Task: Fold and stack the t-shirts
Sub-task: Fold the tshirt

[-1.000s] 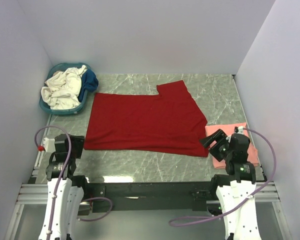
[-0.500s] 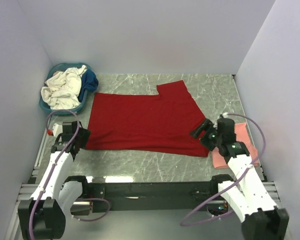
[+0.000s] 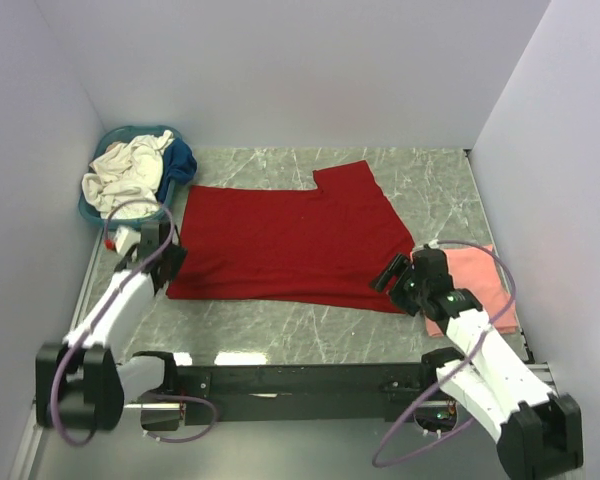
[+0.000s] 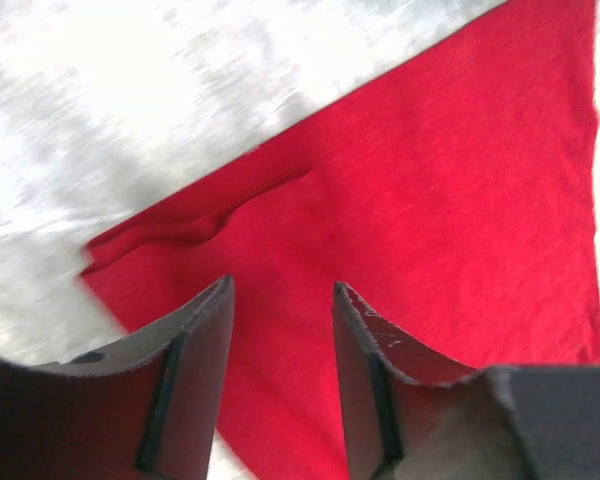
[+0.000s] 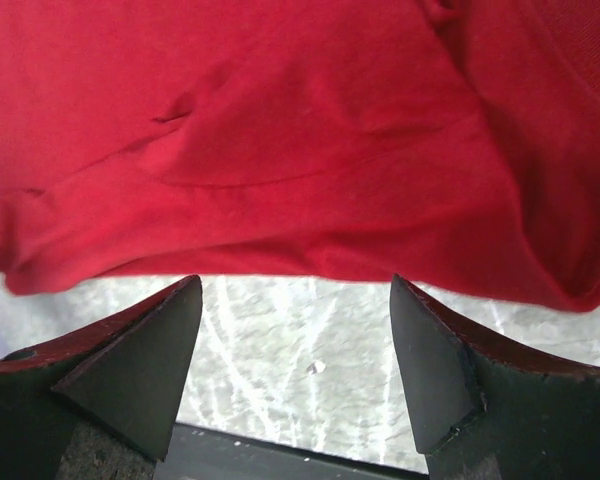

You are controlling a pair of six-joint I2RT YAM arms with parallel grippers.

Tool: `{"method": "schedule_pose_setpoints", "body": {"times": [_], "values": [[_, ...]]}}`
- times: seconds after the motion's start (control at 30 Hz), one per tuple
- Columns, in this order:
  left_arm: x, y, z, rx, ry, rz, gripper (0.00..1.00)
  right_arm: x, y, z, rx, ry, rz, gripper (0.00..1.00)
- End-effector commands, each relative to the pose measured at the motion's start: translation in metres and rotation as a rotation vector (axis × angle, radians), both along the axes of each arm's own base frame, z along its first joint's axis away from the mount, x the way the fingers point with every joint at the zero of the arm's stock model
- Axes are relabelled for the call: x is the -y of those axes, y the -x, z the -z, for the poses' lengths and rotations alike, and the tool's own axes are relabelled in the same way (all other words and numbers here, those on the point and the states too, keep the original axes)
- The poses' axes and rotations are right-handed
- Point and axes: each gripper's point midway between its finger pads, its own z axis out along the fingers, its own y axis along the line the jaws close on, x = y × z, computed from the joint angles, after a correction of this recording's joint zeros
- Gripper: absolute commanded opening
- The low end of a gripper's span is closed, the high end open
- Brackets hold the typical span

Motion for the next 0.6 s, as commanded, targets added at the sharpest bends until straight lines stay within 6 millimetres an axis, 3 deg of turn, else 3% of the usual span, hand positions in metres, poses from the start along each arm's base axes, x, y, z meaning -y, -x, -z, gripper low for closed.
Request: {"method": "schedule_pose_setpoints", "body": {"times": [0.0, 0.03, 0.07, 0.1, 0.27, 0.57], "values": [[-0.004, -0.048, -0.039, 0.081, -0.042, -0.009, 0.47, 0.001, -0.023, -0.005, 0.025, 0.05, -0.004, 0.81], [-0.005, -0.051, -0.025, 0.015, -0.051, -0.008, 0.47, -0.001, -0.03, -0.011, 0.041, 0.051, -0.009, 0.81], [-0.005, -0.058, -0.029, 0.002, -0.053, -0.016, 0.47, -0.001, -0.033, -0.007, 0.023, 0.059, -0.009, 0.81], [-0.009, -0.06, -0.02, -0.037, -0.07, -0.03, 0.46, -0.002, -0.036, -0.007, 0.023, 0.059, -0.013, 0.81], [-0.012, -0.075, -0.011, -0.071, -0.085, -0.047, 0.41, -0.006, -0.051, -0.008, 0.034, 0.06, -0.024, 0.81], [-0.01, -0.074, 0.033, -0.225, -0.084, -0.05, 0.35, 0.0, -0.06, -0.004, 0.035, 0.121, -0.029, 0.81]]}}
